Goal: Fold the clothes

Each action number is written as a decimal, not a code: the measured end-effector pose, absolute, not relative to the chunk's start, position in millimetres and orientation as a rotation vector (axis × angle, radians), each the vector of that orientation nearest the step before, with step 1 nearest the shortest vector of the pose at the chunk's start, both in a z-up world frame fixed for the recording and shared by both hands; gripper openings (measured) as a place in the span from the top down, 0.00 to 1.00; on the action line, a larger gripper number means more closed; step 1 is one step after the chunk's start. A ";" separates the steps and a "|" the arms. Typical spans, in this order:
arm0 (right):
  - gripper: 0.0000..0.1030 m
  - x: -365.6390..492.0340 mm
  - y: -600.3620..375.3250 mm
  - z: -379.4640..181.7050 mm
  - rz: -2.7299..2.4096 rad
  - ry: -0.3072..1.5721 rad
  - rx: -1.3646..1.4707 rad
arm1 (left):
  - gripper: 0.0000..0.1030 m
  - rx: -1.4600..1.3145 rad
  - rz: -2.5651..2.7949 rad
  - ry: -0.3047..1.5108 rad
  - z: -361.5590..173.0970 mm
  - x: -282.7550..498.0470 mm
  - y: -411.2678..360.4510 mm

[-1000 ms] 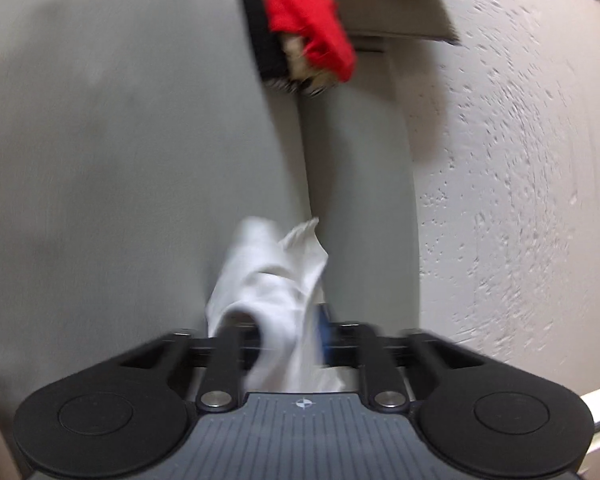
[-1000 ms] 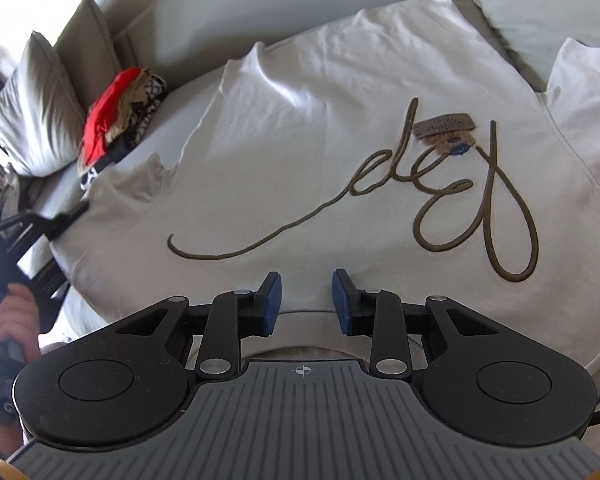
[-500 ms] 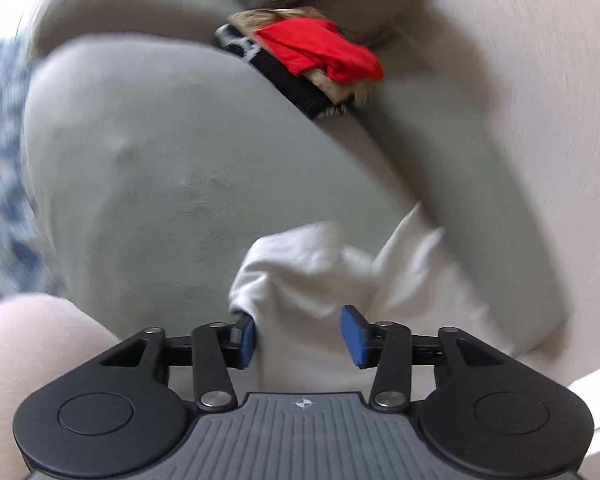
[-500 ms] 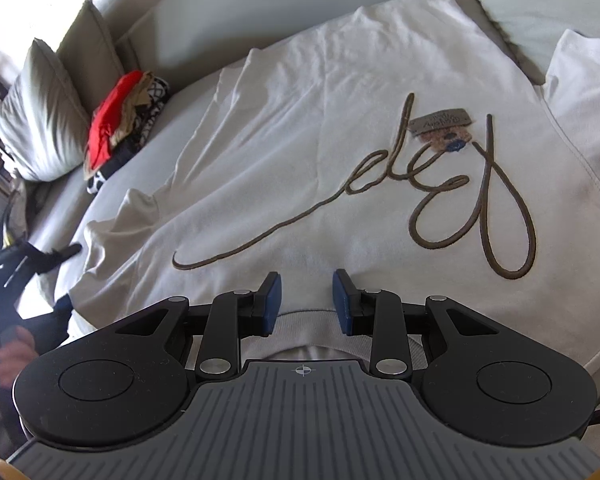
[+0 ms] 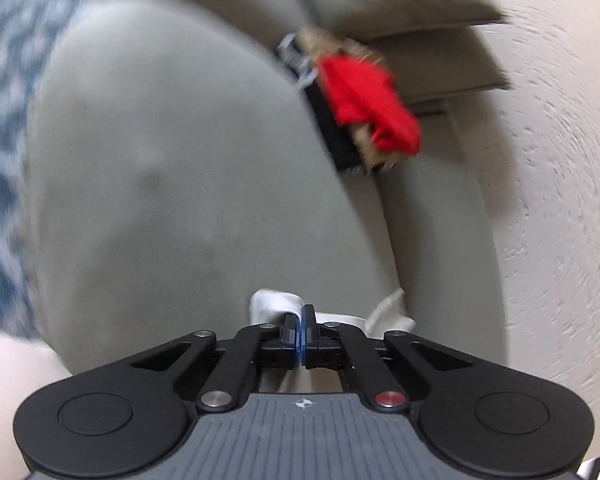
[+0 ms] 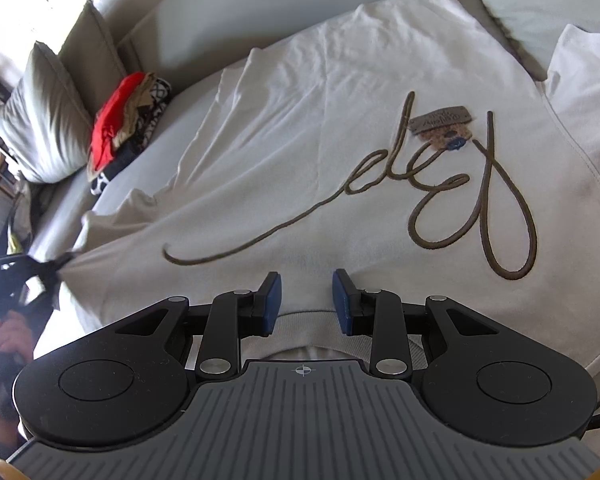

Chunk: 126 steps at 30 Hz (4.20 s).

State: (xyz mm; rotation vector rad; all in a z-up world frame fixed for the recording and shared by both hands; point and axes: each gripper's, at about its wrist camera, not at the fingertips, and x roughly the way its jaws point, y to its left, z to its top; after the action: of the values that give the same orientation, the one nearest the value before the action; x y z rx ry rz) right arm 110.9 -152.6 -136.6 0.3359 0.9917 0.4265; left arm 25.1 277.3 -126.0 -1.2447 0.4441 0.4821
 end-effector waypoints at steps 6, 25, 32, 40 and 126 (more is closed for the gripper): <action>0.66 111.0 -154.6 -136.4 0.428 0.996 0.343 | 1.00 -0.970 0.604 0.543 -107.9 20.7 257.5; 0.58 94.8 -188.3 -99.9 0.423 0.991 0.447 | 0.46 -0.525 0.363 0.711 -75.6 94.5 268.3; 0.58 94.2 -187.6 -103.4 0.403 1.003 0.424 | 0.55 -0.430 0.216 0.959 -118.3 157.2 271.3; 0.58 103.7 -177.9 -111.8 0.398 1.037 0.408 | 0.97 -0.074 0.183 0.659 -85.9 135.6 236.2; 0.84 61.2 -230.0 -110.1 0.244 1.008 0.191 | 0.64 -0.086 0.008 1.004 -84.9 35.6 54.7</action>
State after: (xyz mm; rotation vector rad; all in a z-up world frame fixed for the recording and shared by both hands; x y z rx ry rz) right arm 61.2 -230.0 -110.1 0.1910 1.0082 0.2440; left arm 35.5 54.7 -84.9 -0.0859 1.0041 0.0080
